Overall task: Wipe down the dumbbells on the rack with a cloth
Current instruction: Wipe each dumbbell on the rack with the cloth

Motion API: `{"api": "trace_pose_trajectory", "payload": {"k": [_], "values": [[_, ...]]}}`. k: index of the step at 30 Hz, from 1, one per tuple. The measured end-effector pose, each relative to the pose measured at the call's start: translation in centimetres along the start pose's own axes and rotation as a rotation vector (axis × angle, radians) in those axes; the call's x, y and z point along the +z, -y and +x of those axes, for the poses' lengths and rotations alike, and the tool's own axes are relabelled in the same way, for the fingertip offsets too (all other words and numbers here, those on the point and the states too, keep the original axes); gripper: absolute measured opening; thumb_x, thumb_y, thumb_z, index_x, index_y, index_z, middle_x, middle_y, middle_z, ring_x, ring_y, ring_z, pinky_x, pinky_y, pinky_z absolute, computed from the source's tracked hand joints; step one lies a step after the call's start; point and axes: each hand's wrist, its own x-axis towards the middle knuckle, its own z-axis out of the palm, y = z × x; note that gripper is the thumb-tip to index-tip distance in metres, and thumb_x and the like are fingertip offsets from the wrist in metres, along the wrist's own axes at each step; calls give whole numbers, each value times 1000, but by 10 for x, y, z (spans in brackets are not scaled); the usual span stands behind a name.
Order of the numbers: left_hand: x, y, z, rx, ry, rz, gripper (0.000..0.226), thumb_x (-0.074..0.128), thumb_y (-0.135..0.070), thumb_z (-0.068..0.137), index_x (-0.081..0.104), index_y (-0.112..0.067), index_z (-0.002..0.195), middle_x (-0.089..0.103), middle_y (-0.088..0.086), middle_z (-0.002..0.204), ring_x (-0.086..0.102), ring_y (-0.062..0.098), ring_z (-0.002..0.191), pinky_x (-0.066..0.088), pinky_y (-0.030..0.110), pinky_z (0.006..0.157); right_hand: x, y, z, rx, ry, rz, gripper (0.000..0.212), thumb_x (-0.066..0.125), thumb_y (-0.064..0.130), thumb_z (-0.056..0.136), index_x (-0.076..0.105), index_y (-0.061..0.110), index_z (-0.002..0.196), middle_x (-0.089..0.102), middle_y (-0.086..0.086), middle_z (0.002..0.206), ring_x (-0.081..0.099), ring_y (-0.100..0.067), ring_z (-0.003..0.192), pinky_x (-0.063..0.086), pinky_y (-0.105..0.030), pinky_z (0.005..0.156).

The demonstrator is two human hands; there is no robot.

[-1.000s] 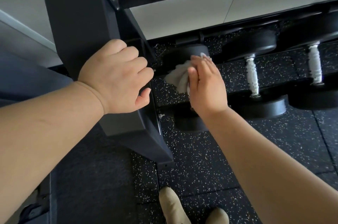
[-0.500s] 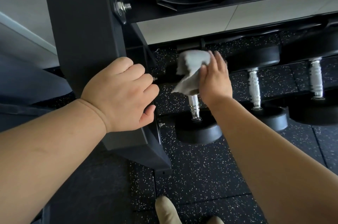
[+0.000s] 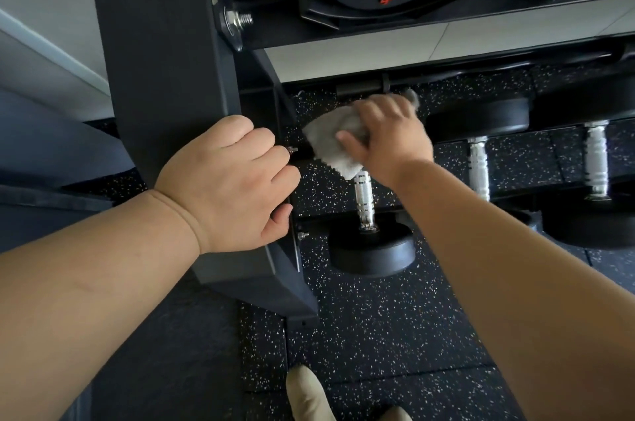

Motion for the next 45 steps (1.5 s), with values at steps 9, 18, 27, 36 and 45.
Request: {"api": "trace_pose_trajectory", "payload": {"k": [9,18,27,36,45], "values": [[-1,0,0,8,2,4,29,45,-35,91,54,-14,74,41,4,69,40,29,66,36,43,73,11,39,10,-88,-89,65,47,50,60,92,65,27,122,64,2,125,51,-27,126,41,-48,108],[-1,0,-1,14,14,-4,30,45,-36,92,53,-13,75,42,5,70,39,29,66,35,45,72,-2,2,10,10,8,75,61,45,77,89,63,31,125,61,8,125,53,-20,121,47,-42,106],[0,0,-1,7,7,-3,31,44,-36,92,52,-13,75,33,4,73,31,27,70,35,45,75,1,-18,24,775,127,764,54,28,48,110,59,12,136,66,-10,125,63,-29,113,49,-39,91],[1,1,0,-5,-16,-3,36,41,-39,94,54,-13,73,33,3,70,26,26,72,34,44,76,9,9,9,612,-33,823,72,57,76,84,49,32,141,61,7,129,61,-13,113,51,-36,98],[2,1,-1,7,-13,-19,39,41,-41,96,57,-11,75,42,5,68,38,29,68,38,45,75,7,-3,8,985,87,1100,76,40,78,92,56,20,138,68,-3,123,65,-20,109,52,-38,98]]}}
